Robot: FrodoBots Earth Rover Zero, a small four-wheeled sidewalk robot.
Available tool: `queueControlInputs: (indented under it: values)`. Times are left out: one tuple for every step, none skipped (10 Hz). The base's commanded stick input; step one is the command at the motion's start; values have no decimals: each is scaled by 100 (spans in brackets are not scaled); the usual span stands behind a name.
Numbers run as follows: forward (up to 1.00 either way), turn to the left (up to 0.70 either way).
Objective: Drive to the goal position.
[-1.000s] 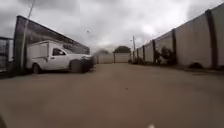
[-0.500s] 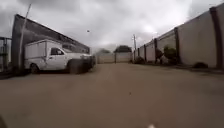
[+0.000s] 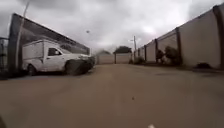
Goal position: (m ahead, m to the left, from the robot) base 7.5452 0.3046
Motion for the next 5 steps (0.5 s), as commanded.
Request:
queueControlInputs:
  values:
    - [50,0]
    - [50,0]
    - [50,0]
    - [50,0]
    - [50,0]
